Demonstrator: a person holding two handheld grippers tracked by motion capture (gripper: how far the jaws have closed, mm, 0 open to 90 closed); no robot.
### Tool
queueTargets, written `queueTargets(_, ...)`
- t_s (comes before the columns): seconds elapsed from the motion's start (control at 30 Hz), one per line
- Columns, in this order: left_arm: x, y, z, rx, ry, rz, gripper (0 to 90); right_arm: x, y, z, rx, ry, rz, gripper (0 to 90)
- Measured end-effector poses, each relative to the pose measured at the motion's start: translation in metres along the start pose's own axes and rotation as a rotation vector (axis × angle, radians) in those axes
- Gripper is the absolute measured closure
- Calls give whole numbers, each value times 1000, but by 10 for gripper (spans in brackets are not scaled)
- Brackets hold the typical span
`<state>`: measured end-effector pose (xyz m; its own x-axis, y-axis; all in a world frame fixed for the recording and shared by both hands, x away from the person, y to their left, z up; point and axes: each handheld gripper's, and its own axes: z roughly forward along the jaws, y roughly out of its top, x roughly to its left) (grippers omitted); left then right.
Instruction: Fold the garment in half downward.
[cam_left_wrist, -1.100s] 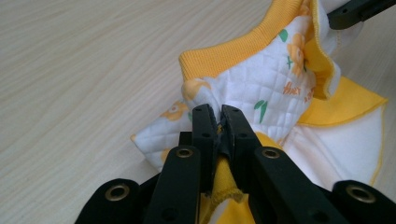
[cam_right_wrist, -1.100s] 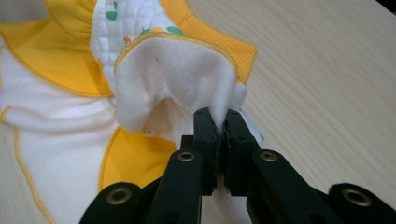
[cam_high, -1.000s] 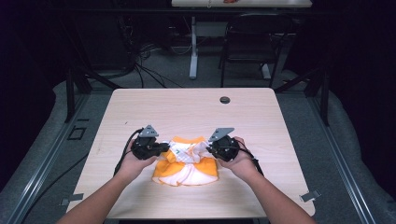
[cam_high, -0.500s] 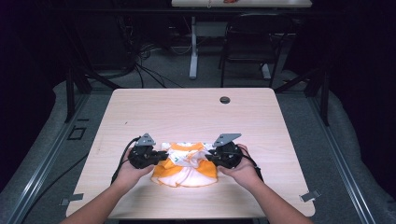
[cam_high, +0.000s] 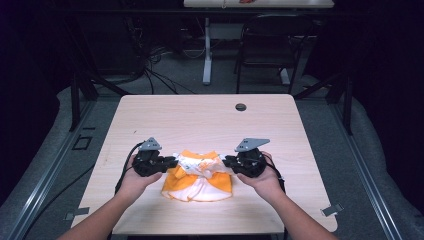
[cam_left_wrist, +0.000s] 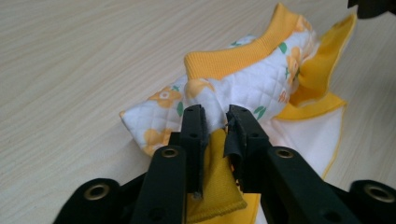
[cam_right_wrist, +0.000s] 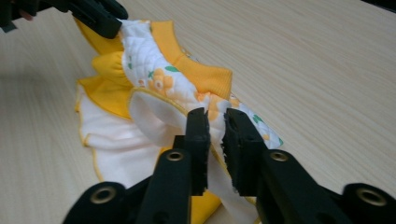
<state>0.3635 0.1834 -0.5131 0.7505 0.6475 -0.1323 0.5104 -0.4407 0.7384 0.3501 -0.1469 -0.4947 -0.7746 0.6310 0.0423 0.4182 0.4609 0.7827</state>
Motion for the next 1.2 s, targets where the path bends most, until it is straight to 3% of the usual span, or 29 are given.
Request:
queueTargets(0.1, -2, -7, 6, 29, -5, 15, 827, -3, -2, 15, 31, -31, 5, 838)
queueTargets(0.23, -2, -14, 10, 33, -32, 9, 820, -9, -3, 34, 44, -56, 49, 841)
queueTargets(0.33, -2, -17, 9, 28, -46, 0, 789, -7, -4, 41, 58, -24, 67, 842)
queueTargets(0.5, -4, -16, -1, -9, -79, -20, 705, 6, -6, 37, 63, 21, 22, 848)
queueTargets(0.6, -7, -12, -8, -30, -75, -17, 653, 14, -10, 35, 69, 40, 5, 849)
queueTargets(0.77, -9, -9, -9, -27, -47, -24, 784, 22, -20, 35, 79, 62, -7, 850)
queueTargets(0.87, -13, -10, -5, -16, -62, -31, 883, 27, -25, 34, 79, 73, -6, 852)
queueTargets(1.07, -25, -21, 5, 28, -105, -20, 899, 34, -35, 33, 73, 102, 3, 854)
queueTargets(1.2, -29, -35, 13, 75, -102, -15, 900, 39, -42, 33, 77, 106, -6, 855)
